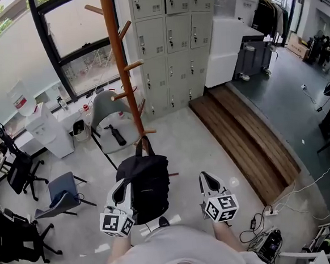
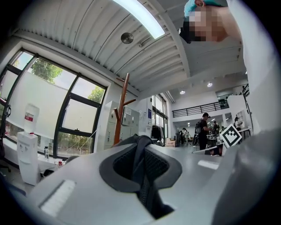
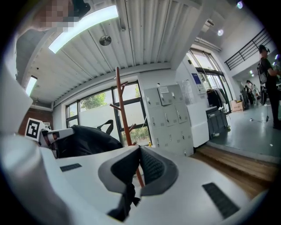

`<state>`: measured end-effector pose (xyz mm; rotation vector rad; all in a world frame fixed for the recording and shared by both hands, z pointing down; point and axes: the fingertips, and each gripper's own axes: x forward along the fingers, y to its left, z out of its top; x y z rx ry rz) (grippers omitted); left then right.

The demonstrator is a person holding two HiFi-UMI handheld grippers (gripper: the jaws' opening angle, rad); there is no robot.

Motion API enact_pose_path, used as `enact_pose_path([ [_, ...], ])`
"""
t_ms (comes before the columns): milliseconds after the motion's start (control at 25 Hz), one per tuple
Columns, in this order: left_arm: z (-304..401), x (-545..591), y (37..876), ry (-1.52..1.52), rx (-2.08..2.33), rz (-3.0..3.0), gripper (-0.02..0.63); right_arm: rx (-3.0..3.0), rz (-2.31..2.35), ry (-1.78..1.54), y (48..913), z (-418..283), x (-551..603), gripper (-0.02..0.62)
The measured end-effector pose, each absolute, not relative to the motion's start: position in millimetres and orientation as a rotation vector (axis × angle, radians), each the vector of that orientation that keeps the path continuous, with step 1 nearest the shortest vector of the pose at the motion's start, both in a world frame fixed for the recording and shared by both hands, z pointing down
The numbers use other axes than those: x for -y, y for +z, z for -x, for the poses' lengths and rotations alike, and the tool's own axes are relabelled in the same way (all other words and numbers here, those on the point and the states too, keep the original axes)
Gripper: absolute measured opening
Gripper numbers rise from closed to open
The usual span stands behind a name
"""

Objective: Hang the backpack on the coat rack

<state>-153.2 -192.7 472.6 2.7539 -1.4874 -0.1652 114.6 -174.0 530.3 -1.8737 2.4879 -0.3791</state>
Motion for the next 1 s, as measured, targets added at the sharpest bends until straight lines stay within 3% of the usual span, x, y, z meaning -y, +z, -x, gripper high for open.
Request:
enact_pose_path([
  [480,184.0,287.2,480.2,-0.198,1.413,-2.789,0.029,-2.525,1.891,-0.391,540.9,-64.3,266.5,0.008],
  [1000,178.2,291.1,476.2,-0.203,1.518,-2.719,0.029,-2.594,1.837,-0.394,537.6,-85.3,285.5,0.009],
])
